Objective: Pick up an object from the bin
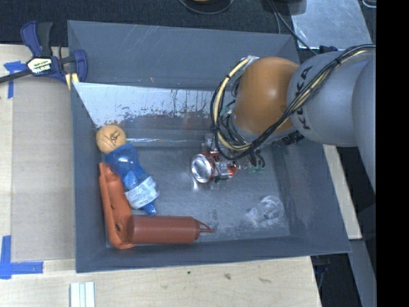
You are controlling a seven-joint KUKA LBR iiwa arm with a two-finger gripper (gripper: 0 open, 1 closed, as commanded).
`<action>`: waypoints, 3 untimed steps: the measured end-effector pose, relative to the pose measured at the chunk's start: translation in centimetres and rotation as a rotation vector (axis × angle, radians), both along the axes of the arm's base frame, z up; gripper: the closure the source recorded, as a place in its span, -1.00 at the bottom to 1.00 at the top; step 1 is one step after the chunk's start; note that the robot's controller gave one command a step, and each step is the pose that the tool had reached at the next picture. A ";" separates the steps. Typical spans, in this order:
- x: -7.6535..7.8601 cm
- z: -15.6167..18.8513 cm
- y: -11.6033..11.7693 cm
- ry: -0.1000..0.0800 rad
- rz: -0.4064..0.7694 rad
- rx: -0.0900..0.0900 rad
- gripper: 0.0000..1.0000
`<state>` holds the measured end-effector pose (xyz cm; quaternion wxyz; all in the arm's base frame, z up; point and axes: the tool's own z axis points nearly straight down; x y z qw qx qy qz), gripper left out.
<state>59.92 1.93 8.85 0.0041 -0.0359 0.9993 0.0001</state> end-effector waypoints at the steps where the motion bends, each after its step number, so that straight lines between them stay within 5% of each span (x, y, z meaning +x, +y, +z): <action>1: 0.0 0.0 0.0 0.000 0.000 0.000 1.00; 2: -0.7 9.4 -0.1 0.001 -0.013 0.000 1.00; 3: -0.3 14.0 -0.4 -0.007 -0.014 0.000 1.00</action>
Offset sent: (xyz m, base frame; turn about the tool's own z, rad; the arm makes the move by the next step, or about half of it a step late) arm -0.0093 -0.0008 0.1267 0.0178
